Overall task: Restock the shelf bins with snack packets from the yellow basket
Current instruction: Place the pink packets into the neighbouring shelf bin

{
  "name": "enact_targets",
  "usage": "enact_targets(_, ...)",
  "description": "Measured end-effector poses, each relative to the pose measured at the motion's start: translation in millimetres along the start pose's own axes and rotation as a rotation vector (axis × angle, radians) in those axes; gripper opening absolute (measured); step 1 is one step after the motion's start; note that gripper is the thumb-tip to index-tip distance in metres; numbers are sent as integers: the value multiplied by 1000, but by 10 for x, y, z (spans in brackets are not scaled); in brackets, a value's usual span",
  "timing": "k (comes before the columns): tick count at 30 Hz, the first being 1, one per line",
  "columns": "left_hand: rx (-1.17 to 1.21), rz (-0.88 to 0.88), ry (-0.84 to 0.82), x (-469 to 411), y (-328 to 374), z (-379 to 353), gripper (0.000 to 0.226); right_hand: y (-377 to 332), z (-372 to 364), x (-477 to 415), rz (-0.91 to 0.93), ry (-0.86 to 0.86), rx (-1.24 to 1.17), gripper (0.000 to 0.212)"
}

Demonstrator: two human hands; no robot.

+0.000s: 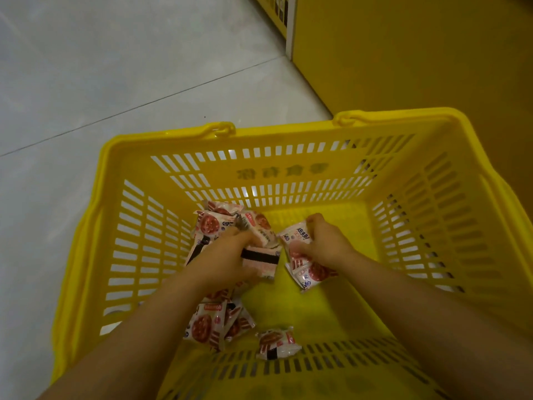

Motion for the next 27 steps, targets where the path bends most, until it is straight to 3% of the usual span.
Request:
enact_targets(2, 10, 14, -2, 1, -58, 15, 21, -16, 6, -14, -55, -43, -93, 64)
enact_targets(4, -15, 12, 18, -15, -106, 31, 16, -8, 157, -53, -103, -77, -221, 41)
enact_targets(6, -24, 37, -16, -12, -127, -2, 21, 11, 391, -97, -53, -140, -228, 19)
enact_targets(8, -9, 67, -75, 4, -121, -45, 32, 18, 501, -88, 50, -283, -133, 13)
enact_targets(10, 7, 32, -68, -2, -50, -21, 32, 41, 412, 4, 213, -441, 154, 13)
enact_targets(13, 81, -57, 130, -75, 132, 147, 31, 80, 118, 143, 477, -455, 508, 33)
enact_targets(16, 62, -224, 368, -113, 298, 293, 28, 82, 49, 189, 521, -377, 480, 33)
enact_targets(20, -393, -402, 128, -61, 170, 3, 28, 208, 86, 168, 408, -357, 408, 48)
enact_targets(22, -428, -398, 111, 3, 78, -44, 26, 271, 94, 184, 347, -391, 381, 56)
enact_targets(25, -346, -339, 379, 13, 61, 151, 21, 289, 96, 179, 355, -405, 422, 48)
enact_targets(27, -310, -159, 536, -22, -39, 306, 33, 213, 125, 154, 350, -365, 316, 30)
Point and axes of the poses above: each hand's wrist, its own x-axis away from the middle knuckle, its own z-axis out of the back of the hand, y = z × x, the point moved 5 cm from there along -x, towards the middle knuckle, and after that the axes turned 14 degrees about y, right-handed, at the moved point
